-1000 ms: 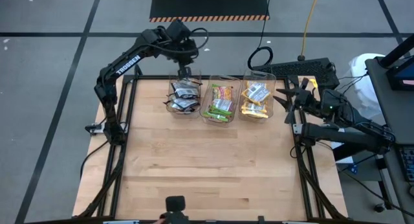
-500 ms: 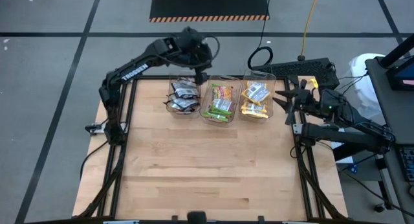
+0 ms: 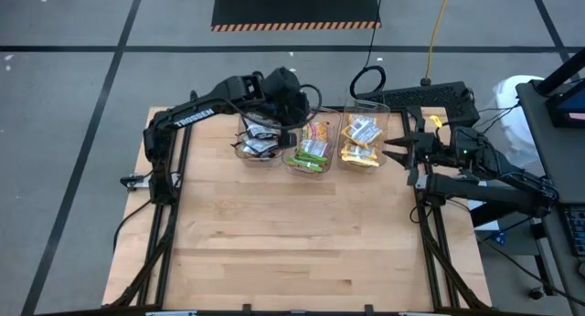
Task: Sort Maruchan noodles
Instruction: Adjust the green noodle pack in the middle transparent bin
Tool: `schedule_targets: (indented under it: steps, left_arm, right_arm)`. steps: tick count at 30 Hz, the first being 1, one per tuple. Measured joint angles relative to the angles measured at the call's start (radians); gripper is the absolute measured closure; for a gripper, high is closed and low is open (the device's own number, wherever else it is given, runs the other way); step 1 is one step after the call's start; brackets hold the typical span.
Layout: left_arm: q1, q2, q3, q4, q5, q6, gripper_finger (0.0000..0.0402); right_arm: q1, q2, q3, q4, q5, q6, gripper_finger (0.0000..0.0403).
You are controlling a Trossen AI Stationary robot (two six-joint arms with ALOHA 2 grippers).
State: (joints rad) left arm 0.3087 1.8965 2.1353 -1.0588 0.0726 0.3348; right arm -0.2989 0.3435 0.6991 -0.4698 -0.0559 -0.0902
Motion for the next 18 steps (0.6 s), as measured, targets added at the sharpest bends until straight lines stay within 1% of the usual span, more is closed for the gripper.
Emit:
schedule_targets:
  steps: [4,9,14,18]
  left_arm:
    - [-0.009,0.0,0.0,-0.011,-0.021,0.001,0.0397]
    - [-0.001,0.0,0.0,-0.01,-0.048,-0.001,0.0397]
    - [0.021,0.0,0.0,0.012,-0.049,-0.012,0.0397]
    - [0.042,0.0,0.0,0.049,-0.05,-0.053,0.0396]
  right_arm:
    - [0.0,0.0,0.0,0.0,0.001,-0.012,0.0271]
    - [0.0,0.0,0.0,0.0,0.001,-0.069,0.0271]
    - [0.0,0.0,0.0,0.001,0.002,-0.083,0.0271]
    - [0.0,0.0,0.0,0.001,0.002,-0.08,0.0271]
